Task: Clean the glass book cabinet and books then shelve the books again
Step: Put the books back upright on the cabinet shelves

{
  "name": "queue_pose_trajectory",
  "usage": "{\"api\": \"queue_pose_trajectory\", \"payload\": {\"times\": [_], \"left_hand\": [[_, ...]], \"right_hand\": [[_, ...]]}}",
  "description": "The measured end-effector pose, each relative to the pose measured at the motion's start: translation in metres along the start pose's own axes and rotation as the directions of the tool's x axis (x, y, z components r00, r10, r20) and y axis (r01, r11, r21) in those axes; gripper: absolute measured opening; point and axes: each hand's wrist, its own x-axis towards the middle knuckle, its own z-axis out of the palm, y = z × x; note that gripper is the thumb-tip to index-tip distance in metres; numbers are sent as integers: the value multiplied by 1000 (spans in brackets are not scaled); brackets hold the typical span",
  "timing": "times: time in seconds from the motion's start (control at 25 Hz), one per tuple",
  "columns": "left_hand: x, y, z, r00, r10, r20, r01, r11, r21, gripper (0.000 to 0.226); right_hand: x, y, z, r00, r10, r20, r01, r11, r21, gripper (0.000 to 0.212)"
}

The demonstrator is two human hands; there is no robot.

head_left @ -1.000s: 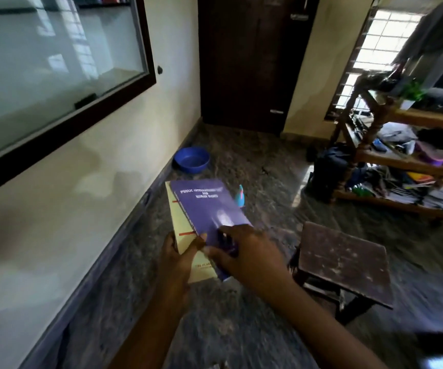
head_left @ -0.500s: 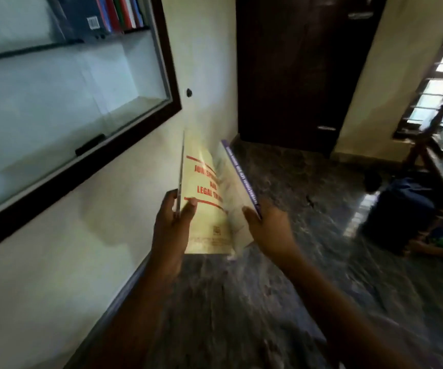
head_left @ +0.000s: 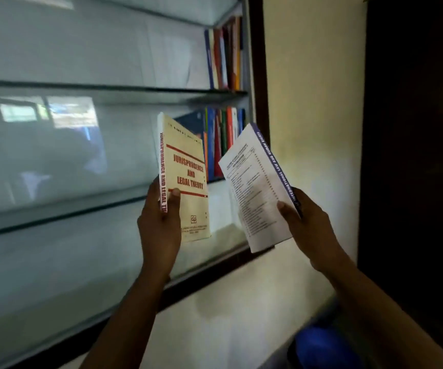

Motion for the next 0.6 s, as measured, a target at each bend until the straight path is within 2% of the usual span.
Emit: {"api": "queue_pose_trajectory", "payload": {"times": [0.2,0.44,0.6], "left_hand": [[112,-7,69,964,234,-127,-229,972,47,37],[247,7,157,877,431,-212,-433,900,40,39],[319,22,192,774,543,-327,-525,838,149,42]], "right_hand": [[141,-1,29,988,-134,-74,147,967,210,38],[287,-10,47,949,-284,-135,314,834,453,31],[368,-30,61,911,-375,-171,407,749,524,34]]}}
